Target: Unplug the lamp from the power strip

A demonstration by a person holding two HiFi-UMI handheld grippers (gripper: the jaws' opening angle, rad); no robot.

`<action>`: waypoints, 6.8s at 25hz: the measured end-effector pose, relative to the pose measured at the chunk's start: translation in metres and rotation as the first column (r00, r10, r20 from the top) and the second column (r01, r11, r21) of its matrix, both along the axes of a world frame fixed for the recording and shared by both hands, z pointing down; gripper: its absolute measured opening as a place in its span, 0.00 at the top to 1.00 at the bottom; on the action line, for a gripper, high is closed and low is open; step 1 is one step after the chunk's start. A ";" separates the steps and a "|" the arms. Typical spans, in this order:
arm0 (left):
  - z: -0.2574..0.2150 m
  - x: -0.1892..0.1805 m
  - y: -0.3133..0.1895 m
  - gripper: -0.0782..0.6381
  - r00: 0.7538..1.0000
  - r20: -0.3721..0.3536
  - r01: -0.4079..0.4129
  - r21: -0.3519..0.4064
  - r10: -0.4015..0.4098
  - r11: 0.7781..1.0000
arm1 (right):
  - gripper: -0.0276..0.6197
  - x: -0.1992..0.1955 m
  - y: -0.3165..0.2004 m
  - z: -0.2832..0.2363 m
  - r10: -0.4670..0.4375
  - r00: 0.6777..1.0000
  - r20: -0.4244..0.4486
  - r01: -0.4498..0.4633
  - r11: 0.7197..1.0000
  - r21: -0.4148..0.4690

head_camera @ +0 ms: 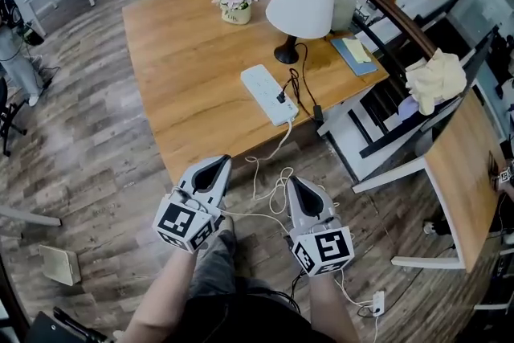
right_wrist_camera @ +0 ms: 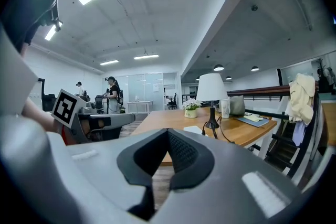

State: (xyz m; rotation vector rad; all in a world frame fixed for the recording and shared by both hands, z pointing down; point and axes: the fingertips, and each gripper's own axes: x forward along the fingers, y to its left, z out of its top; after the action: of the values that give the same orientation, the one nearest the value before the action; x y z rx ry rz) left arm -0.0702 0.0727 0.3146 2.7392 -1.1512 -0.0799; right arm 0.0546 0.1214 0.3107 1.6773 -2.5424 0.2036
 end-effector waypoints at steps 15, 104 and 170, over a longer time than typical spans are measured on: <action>0.007 0.038 -0.106 0.90 0.990 0.013 -0.140 -0.008 0.140 0.990 | 0.95 0.018 -0.094 0.021 0.093 0.996 -0.011 -0.094 0.993 -0.077; 0.141 0.141 -0.255 0.90 0.839 0.513 -0.084 -0.206 0.181 0.975 | 0.85 0.036 -0.285 0.129 -0.119 0.959 -0.258 0.045 0.960 -0.276; 0.142 0.147 -0.263 0.90 0.858 0.482 -0.078 -0.220 0.178 0.972 | 0.86 0.046 -0.308 0.078 -0.008 0.997 0.079 0.026 0.972 -0.232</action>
State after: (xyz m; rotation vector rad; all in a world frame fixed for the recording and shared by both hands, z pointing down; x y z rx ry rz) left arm 0.0766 -0.1900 0.4565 2.7197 -1.0011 0.7648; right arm 0.1006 -0.1867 0.3887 1.5872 -2.4701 0.5529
